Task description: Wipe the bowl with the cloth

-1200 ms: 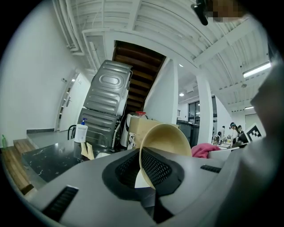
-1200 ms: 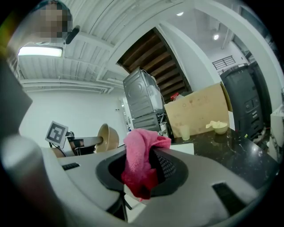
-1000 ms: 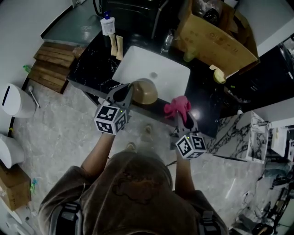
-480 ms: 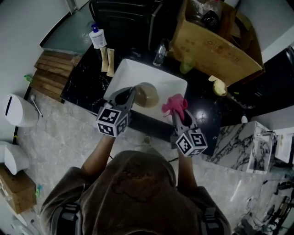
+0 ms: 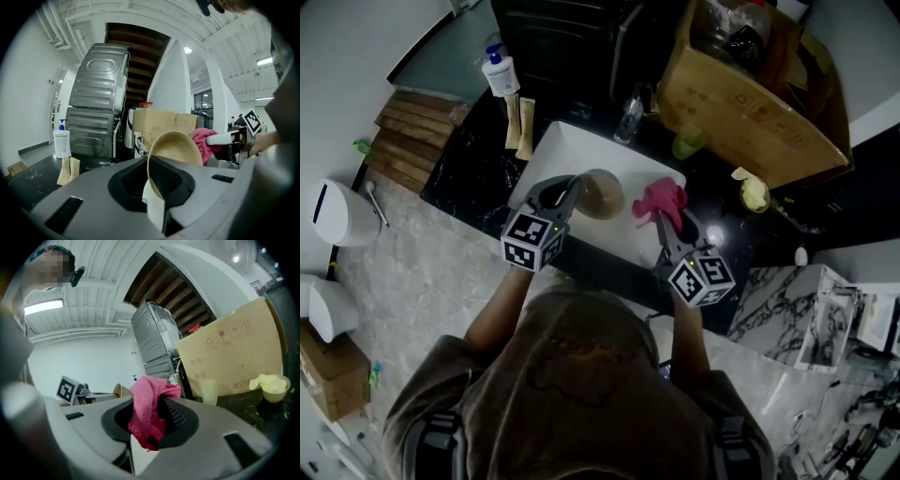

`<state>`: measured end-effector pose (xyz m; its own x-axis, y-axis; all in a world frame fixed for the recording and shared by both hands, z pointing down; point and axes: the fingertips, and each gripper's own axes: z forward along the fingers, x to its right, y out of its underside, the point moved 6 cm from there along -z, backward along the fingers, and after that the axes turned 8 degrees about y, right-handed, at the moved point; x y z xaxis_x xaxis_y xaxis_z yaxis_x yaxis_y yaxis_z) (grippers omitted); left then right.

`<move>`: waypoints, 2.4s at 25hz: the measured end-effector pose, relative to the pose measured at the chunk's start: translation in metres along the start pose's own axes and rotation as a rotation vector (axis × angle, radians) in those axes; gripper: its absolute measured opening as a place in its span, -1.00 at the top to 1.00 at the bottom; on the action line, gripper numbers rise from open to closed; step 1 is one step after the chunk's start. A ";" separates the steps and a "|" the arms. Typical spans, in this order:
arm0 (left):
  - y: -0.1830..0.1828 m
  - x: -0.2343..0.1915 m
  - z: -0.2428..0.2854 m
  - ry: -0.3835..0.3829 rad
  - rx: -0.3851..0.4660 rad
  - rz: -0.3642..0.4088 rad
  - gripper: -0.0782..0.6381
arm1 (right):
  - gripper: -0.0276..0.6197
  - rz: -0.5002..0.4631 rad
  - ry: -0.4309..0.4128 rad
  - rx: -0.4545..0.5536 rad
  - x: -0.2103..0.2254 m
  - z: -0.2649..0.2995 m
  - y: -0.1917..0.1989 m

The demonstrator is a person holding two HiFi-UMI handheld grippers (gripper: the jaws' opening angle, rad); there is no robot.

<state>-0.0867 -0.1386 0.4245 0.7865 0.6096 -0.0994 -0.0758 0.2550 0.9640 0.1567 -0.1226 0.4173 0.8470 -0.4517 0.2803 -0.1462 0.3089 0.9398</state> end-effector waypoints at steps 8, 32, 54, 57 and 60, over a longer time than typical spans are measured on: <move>-0.001 -0.010 0.027 0.293 -0.163 0.062 0.72 | 0.63 -0.215 -0.159 -0.088 -0.004 0.050 -0.020; 0.002 -0.009 0.089 0.624 -0.438 0.143 0.72 | 0.63 -0.499 -0.302 -0.211 -0.014 0.099 -0.004; -0.004 -0.059 0.100 0.412 -0.331 0.009 0.70 | 0.63 -0.362 -0.235 -0.191 -0.015 0.083 0.005; -0.008 -0.064 0.102 0.379 -0.307 -0.005 0.70 | 0.63 -0.335 -0.225 -0.193 -0.014 0.081 0.010; -0.011 -0.067 0.103 0.364 -0.288 -0.024 0.70 | 0.63 -0.305 -0.218 -0.191 -0.014 0.079 0.016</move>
<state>-0.0752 -0.2595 0.4463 0.5277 0.8116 -0.2506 -0.2679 0.4390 0.8576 0.1018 -0.1774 0.4437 0.7061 -0.7064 0.0487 0.2094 0.2741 0.9386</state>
